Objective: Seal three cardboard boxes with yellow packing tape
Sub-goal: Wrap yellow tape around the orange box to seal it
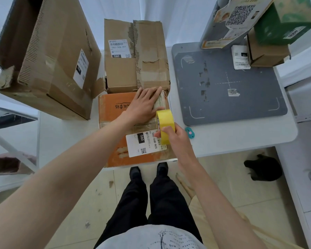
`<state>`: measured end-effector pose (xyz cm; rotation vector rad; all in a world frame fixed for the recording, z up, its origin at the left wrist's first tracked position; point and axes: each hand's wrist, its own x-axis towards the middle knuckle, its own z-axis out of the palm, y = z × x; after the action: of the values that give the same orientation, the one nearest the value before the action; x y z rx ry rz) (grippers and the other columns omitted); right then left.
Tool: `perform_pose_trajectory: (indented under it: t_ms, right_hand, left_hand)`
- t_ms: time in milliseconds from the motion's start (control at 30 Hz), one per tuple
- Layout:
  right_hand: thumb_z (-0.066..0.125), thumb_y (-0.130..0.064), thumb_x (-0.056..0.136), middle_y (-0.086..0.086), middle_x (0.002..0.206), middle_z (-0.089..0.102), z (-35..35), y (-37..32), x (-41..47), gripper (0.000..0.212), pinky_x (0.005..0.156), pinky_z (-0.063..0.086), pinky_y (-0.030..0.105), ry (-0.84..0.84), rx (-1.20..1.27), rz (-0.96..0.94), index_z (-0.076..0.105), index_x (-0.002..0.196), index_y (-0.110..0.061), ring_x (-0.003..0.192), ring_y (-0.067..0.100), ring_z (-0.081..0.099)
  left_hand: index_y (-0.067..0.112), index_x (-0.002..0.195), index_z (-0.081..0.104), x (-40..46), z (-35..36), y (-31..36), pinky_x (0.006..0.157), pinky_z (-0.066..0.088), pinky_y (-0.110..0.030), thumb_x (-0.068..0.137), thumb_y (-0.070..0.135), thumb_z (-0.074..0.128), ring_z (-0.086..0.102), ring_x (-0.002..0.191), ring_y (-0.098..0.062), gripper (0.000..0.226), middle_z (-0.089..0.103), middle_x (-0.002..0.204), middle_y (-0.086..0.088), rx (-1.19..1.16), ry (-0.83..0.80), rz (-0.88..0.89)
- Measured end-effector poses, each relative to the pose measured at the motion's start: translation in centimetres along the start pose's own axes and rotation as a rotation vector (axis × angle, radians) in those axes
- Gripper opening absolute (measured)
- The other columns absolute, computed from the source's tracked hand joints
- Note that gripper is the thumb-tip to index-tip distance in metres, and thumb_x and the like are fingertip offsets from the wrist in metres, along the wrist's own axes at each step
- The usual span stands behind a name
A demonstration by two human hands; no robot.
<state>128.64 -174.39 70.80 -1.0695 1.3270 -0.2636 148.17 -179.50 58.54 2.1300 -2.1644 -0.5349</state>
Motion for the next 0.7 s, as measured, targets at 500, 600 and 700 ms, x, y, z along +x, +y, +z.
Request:
perform_pose_trajectory:
  t_ms: [500, 600, 700]
  right_hand:
    - [0.060, -0.049, 0.096, -0.011, 0.072, 0.075, -0.8, 2.4, -3.4, 0.026, 0.079, 0.060, 0.037, 0.156, -0.146, -0.045, 0.067, 0.089, -0.024, 0.075, 0.005, 0.072]
    - [0.058, -0.049, 0.098, -0.008, 0.068, 0.074, -0.5, 1.8, -3.4, 0.028, 0.071, 0.059, 0.031, 0.167, -0.109, -0.020, 0.065, 0.091, -0.022, 0.066, 0.005, 0.071]
    - [0.051, -0.047, 0.101, -0.005, 0.067, 0.074, -0.5, 1.5, -3.3, 0.028, 0.072, 0.059, 0.033, 0.155, -0.025, 0.039, 0.061, 0.092, -0.022, 0.061, 0.008, 0.070]
  left_hand:
    - [0.022, 0.163, -0.003, 0.4, -0.6, 0.2, 0.125, -0.005, -0.053, 0.097, 0.074, 0.023, 0.001, 0.157, -0.020, 0.088, 0.008, 0.169, 0.002, 0.006, -0.117, -0.045]
    - [0.021, 0.162, -0.006, 0.3, -0.7, 0.2, 0.125, -0.006, -0.053, 0.089, 0.084, 0.026, -0.002, 0.157, -0.020, 0.102, 0.005, 0.170, 0.003, 0.018, -0.138, -0.048]
    - [0.017, 0.162, -0.008, 0.1, -0.5, 0.7, 0.125, -0.006, -0.054, 0.087, 0.085, 0.023, -0.007, 0.157, -0.022, 0.106, -0.001, 0.171, 0.000, 0.059, -0.115, -0.047]
